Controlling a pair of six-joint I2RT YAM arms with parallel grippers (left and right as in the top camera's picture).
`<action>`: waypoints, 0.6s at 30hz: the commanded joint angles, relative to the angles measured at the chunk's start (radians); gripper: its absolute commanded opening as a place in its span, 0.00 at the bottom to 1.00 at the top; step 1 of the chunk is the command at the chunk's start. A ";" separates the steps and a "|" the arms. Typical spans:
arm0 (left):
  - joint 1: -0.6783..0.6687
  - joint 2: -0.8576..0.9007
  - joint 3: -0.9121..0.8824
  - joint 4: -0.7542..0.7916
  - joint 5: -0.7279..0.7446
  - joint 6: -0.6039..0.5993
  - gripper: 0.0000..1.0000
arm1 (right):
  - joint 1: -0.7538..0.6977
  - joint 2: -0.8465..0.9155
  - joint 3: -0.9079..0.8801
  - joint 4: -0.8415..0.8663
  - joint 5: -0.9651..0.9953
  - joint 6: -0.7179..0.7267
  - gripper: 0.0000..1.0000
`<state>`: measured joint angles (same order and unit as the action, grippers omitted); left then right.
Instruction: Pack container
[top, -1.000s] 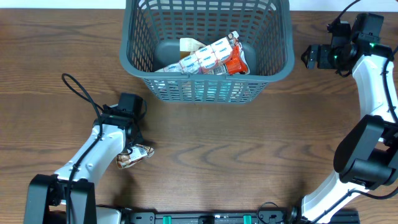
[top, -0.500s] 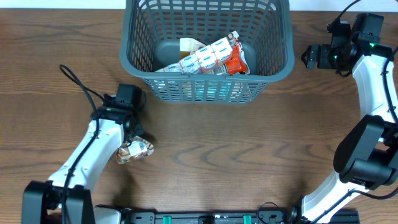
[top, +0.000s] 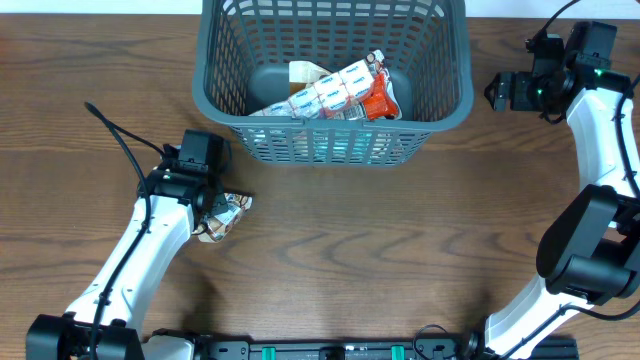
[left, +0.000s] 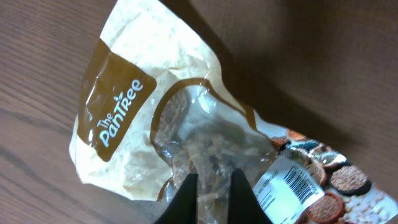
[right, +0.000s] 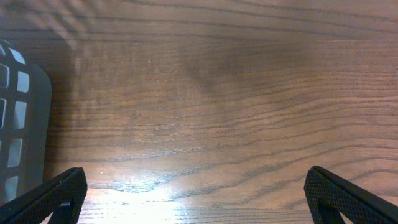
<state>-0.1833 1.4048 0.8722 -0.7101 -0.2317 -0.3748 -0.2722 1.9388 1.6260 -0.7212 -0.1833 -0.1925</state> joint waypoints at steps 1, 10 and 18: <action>0.005 -0.008 0.016 -0.028 -0.013 0.021 0.57 | 0.012 0.004 -0.003 -0.002 -0.004 -0.014 0.99; 0.005 -0.008 0.016 -0.060 -0.077 0.296 0.75 | 0.012 0.004 -0.003 0.000 -0.004 -0.015 0.99; 0.005 -0.008 0.016 -0.105 -0.061 0.200 0.78 | 0.012 0.004 -0.003 0.000 -0.004 -0.015 0.99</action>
<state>-0.1833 1.4048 0.8722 -0.8043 -0.2882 -0.1379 -0.2722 1.9388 1.6260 -0.7208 -0.1833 -0.1925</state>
